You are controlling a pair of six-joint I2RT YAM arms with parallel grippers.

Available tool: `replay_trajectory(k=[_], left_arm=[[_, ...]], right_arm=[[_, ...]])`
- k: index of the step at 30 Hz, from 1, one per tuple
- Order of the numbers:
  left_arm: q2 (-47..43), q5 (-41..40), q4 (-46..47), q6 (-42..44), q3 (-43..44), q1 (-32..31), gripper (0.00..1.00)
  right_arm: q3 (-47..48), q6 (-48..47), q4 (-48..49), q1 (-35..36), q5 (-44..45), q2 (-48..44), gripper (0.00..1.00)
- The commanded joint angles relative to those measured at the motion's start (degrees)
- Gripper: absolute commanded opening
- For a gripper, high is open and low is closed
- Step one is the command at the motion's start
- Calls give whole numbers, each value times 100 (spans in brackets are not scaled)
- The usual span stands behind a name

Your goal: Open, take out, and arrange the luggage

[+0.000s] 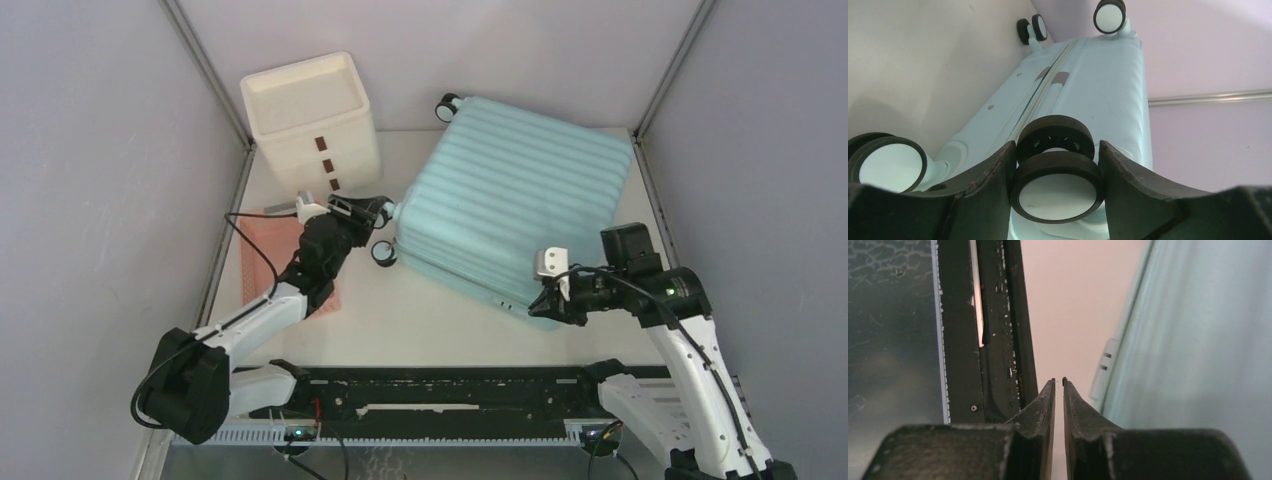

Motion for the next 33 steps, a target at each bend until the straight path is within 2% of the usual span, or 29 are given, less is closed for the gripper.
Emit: replay_trajectory(k=[1, 4, 8, 15, 19, 22, 24, 26, 28, 30, 33], left_arm=[[-269, 1016, 301, 502, -21, -760, 3], [-205, 1022, 321, 545, 32, -1001, 3], [10, 1022, 319, 680, 290, -1397, 3], [564, 1019, 278, 779, 723, -2181, 4], [770, 1081, 201, 683, 901, -2449, 8], [698, 1075, 9, 589, 926, -2506, 16], [415, 797, -355, 688, 882, -2502, 34], [2, 410, -931, 1009, 893, -2491, 61], [-447, 17, -1477, 1458, 901, -2470, 77], [-902, -292, -1845, 2080, 850, -2437, 83], [-1703, -458, -1926, 3105, 518, -2380, 86]], right_arm=[[-303, 806, 1041, 542, 943, 26, 14], [-366, 1102, 1349, 554, 1699, 191, 8], [-368, 1210, 1588, 81, 2229, 176, 7], [-368, 866, 1797, -1509, 2071, 196, 9], [-270, 224, 1391, -1648, 1542, 11, 14], [-114, -338, 867, -1324, 860, -131, 31], [-40, -267, 900, -721, 693, -222, 42], [-26, 137, 1288, 82, 807, -259, 57], [-6, 579, 1888, 760, 939, -144, 79], [131, 925, 2387, 1020, 754, 156, 89], [568, 1198, 2847, 1451, 833, 809, 92]])
